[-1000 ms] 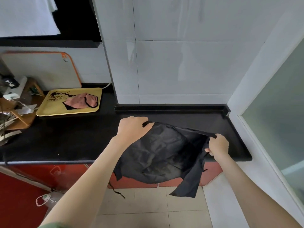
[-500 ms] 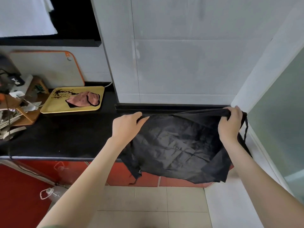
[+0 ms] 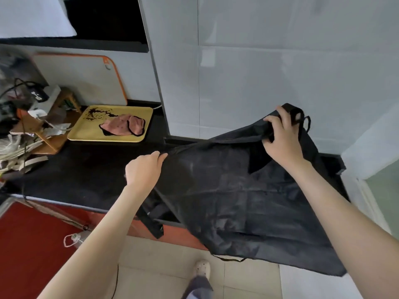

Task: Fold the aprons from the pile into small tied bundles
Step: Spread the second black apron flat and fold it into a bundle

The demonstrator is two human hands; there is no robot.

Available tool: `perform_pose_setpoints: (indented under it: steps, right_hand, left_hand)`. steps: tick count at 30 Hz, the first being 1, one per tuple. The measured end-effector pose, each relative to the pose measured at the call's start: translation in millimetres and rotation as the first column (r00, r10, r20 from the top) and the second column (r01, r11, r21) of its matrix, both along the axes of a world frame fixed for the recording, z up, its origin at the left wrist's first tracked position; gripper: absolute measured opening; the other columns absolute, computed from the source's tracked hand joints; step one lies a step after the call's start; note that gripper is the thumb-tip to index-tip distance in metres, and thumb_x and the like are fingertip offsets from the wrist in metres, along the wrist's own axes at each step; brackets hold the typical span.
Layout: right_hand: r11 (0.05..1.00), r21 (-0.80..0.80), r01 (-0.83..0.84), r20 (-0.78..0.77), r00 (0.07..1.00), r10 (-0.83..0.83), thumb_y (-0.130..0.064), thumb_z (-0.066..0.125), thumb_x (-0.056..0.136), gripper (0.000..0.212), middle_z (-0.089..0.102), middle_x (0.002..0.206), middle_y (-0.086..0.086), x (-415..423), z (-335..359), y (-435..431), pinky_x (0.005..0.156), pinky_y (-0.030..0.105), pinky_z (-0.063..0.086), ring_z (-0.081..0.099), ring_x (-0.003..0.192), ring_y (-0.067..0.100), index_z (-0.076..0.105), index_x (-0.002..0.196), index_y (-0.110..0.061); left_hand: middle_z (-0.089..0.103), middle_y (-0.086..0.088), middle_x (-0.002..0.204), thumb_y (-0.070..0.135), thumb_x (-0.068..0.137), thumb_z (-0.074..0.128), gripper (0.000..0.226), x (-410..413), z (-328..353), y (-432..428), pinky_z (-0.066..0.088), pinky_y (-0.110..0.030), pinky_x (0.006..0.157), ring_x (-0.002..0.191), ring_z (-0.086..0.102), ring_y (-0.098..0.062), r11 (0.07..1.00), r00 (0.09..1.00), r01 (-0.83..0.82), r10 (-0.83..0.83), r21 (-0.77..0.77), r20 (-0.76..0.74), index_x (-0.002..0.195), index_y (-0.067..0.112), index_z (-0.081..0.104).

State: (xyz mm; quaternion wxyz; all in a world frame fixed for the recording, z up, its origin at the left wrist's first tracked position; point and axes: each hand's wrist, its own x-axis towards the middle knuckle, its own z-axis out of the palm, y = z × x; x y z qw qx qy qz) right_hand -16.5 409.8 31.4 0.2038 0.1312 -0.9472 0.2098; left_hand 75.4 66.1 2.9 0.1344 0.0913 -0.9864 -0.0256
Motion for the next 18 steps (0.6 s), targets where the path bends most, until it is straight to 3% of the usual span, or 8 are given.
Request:
perform_pose_setpoints:
  steps: [3, 5, 7, 9, 10, 13, 16, 18]
  right_hand:
    - [0.979, 0.196, -0.055, 0.056, 0.997, 0.045, -0.005, 0.068, 0.079, 0.046, 0.022, 0.155, 0.015, -34.9, -25.5, -20.4, 0.117, 0.059, 0.003, 0.015, 0.143, 0.038, 0.051, 0.122, -0.006]
    - [0.946, 0.32, -0.06, 0.116, 0.993, 0.024, -0.01, 0.071, 0.079, 0.051, 0.019, 0.156, 0.014, -61.4, -45.5, -32.1, 0.115, 0.056, -0.004, 0.017, 0.143, 0.041, 0.049, 0.125, -0.008]
    - [0.888, 0.457, -0.062, 0.166, 0.986, -0.016, -0.015, 0.077, 0.073, 0.061, 0.022, 0.156, 0.015, -86.6, -63.8, -40.1, 0.112, 0.061, -0.002, 0.025, 0.14, 0.043, 0.05, 0.127, -0.009]
    - [0.83, 0.555, -0.051, 0.197, 0.978, -0.071, -0.017, 0.081, 0.069, 0.069, 0.023, 0.156, 0.016, -107.4, -81.2, -45.4, 0.109, 0.065, 0.001, 0.03, 0.139, 0.042, 0.051, 0.131, -0.01]
    - [0.813, 0.58, -0.047, 0.218, 0.971, -0.099, -0.018, 0.08, 0.071, 0.071, 0.019, 0.158, 0.015, -111.6, -88.4, -46.7, 0.109, 0.064, -0.002, 0.028, 0.14, 0.041, 0.049, 0.134, -0.011]
    - [0.775, 0.631, -0.049, 0.266, 0.951, -0.156, -0.023, 0.068, 0.084, 0.075, -0.002, 0.162, 0.01, -113.4, -111.5, -48.5, 0.11, 0.058, -0.015, 0.014, 0.146, 0.036, 0.031, 0.149, -0.018]
    - [0.772, 0.627, -0.104, 0.325, 0.936, -0.138, -0.026, 0.058, 0.091, 0.074, -0.01, 0.161, 0.008, -114.2, -126.4, -51.5, 0.109, 0.053, -0.02, 0.007, 0.147, 0.035, 0.017, 0.154, -0.022]
    - [0.783, 0.603, -0.15, 0.393, 0.911, -0.128, -0.028, 0.055, 0.093, 0.075, -0.011, 0.161, 0.007, -117.4, -131.3, -58.9, 0.112, 0.056, -0.016, 0.004, 0.147, 0.036, 0.012, 0.155, -0.022]
  left_hand:
    - [0.055, -0.011, 0.054, 0.027, 0.094, 0.062, 0.032, -37.3, -26.9, -36.9, 0.047, -0.038, 0.046, 0.054, 0.052, -0.033, 0.994, 0.994, 0.093, -0.096, -0.064, -0.05, 0.072, 0.003, 0.063]
    - [0.063, -0.014, 0.079, 0.029, 0.095, 0.057, 0.028, -69.3, -43.7, -61.5, 0.05, -0.042, 0.065, 0.077, 0.055, -0.034, 0.987, 0.982, 0.145, -0.136, -0.066, 0.13, 0.101, 0.003, 0.067]
    - [0.058, -0.011, 0.113, 0.032, 0.097, 0.052, 0.039, -100.3, -57.1, -78.7, 0.043, -0.038, 0.085, 0.105, 0.048, -0.031, 0.985, 0.891, 0.17, -0.147, -0.016, 0.429, 0.131, 0.012, 0.052]
    - [0.052, -0.009, 0.124, 0.032, 0.099, 0.048, 0.042, -125.3, -66.8, -92.1, 0.041, -0.035, 0.094, 0.114, 0.044, -0.028, 0.991, 0.79, 0.125, -0.123, 0.039, 0.601, 0.136, 0.014, 0.046]
    - [0.054, -0.009, 0.122, 0.031, 0.1, 0.046, 0.039, -130.4, -71.8, -93.8, 0.043, -0.035, 0.093, 0.113, 0.046, -0.027, 0.992, 0.78, 0.106, -0.128, 0.072, 0.613, 0.134, 0.012, 0.048]
    - [0.058, -0.011, 0.112, 0.024, 0.1, 0.045, 0.028, -141.1, -83.0, -85.9, 0.044, -0.037, 0.086, 0.105, 0.051, -0.029, 0.998, 0.867, 0.024, -0.047, 0.053, 0.496, 0.122, 0.009, 0.056]
    - [0.053, -0.015, 0.125, 0.008, 0.086, 0.06, 0.036, -148.3, -94.8, -59.5, 0.038, -0.042, 0.093, 0.112, 0.048, -0.034, 0.996, 0.963, 0.011, 0.014, -0.091, 0.271, 0.121, 0.005, 0.054]
    - [0.054, -0.019, 0.129, 0.005, 0.074, 0.071, 0.05, -152.3, -100.2, -32.8, 0.042, -0.044, 0.091, 0.11, 0.053, -0.037, 0.989, 0.977, 0.146, -0.143, -0.004, 0.157, 0.122, 0.0, 0.056]
